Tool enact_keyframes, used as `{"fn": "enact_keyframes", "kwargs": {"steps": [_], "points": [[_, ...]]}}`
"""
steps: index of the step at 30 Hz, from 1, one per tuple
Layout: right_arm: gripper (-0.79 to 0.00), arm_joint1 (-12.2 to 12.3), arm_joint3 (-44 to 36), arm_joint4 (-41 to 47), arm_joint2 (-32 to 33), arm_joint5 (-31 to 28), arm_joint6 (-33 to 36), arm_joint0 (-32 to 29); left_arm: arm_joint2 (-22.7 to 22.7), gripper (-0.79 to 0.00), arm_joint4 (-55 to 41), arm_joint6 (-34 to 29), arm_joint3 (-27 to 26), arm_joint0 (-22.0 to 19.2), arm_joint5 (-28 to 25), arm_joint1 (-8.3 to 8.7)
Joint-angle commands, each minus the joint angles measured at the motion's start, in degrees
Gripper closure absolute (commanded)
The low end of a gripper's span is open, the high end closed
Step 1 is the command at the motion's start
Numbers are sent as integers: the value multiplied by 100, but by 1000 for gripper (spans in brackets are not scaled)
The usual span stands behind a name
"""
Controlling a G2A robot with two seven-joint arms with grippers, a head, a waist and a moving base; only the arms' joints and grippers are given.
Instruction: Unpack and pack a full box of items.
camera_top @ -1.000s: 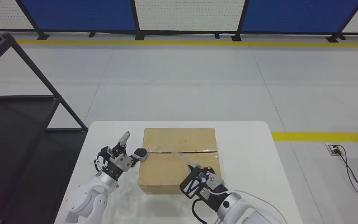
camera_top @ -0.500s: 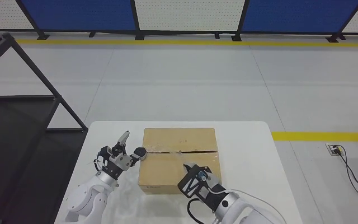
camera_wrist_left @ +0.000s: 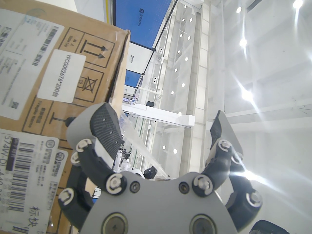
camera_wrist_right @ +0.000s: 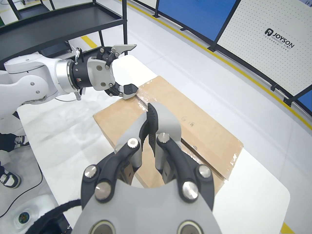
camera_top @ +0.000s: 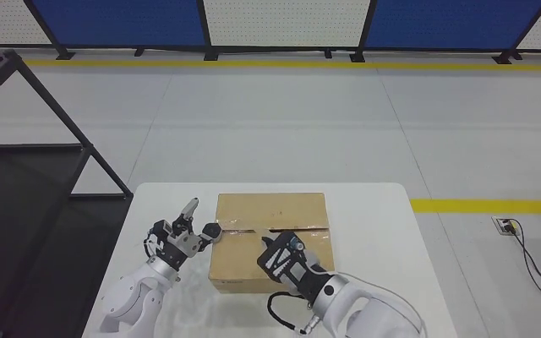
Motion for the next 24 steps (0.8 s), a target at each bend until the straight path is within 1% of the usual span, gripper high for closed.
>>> {"fn": "enact_keyframes", "kwargs": {"steps": [1, 6, 20, 21, 22, 24], "points": [[0, -11, -14, 154, 26, -2, -11, 46, 24, -785, 27, 29, 4, -25, 13, -1], [0, -43, 3, 477, 58, -2, 38, 204, 83, -785, 99, 175, 9, -101, 98, -5], [0, -130, 194, 850, -87, 21, 259, 615, 188, -785, 174, 355, 37, -215, 305, -9], [0, -138, 199, 898, -104, 24, 281, 653, 196, -760, 184, 360, 43, -224, 316, -9], [0, -147, 204, 950, -124, 15, 301, 693, 202, -699, 185, 365, 47, -232, 320, -9], [0, -161, 220, 1026, -153, 4, 333, 763, 210, -529, 200, 372, 54, -245, 333, -8]]}}
